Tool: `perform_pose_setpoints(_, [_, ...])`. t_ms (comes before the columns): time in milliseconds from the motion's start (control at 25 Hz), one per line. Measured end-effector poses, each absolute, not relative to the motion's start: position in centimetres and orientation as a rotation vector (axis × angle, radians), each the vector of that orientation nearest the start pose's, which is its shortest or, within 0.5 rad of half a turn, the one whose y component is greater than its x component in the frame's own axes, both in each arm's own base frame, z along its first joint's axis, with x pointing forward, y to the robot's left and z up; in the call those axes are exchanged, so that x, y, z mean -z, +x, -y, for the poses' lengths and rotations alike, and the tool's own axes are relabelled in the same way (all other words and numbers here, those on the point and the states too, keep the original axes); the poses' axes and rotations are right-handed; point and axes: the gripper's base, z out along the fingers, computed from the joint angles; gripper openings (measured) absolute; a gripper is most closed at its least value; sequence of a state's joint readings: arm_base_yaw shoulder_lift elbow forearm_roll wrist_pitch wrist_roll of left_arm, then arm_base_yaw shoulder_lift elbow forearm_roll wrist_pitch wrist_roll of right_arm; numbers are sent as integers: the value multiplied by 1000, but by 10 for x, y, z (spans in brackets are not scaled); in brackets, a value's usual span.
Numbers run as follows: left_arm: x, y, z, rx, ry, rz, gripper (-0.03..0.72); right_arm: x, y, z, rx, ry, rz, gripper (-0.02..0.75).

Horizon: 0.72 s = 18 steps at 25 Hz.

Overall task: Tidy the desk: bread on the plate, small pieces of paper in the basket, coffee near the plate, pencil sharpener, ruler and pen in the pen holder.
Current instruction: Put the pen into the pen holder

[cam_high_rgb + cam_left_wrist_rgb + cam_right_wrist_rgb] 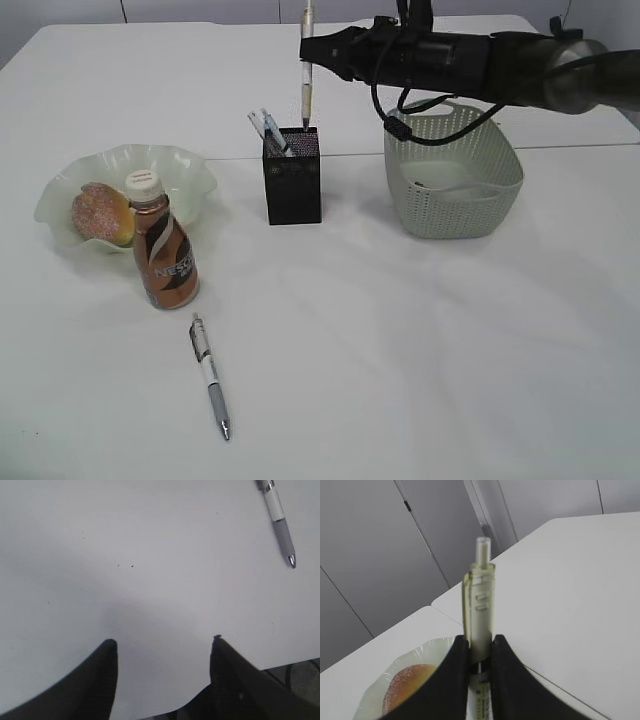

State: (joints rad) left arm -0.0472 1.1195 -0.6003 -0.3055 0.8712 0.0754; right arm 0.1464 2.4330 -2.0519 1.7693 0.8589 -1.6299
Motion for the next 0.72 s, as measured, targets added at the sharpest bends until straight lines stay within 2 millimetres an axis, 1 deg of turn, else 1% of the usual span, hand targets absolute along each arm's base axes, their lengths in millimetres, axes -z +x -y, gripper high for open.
perform_pose_setpoints(200, [-224,173,29,367,-62,-2849,433,-201,533,-162,-946,-626,-1613,58])
perform_pose_setpoints(280, [-224,173,29,364,-60,-2850,433,-196,532,-169,-924,-663,-1604,58])
perform_pose_setpoints(520, [-224,173,29,362,-59,-2850,433,-194,531,-173,-897,-687,-1597,63])
perform_pose_setpoints(640, [-224,173,29,362,-59,-2850,433,-193,532,-173,-892,-685,-1599,93])
perform_pose_setpoints(720, [-224,173,29,362,-59,-2850,433,-193,532,-172,-886,-684,-1599,140])
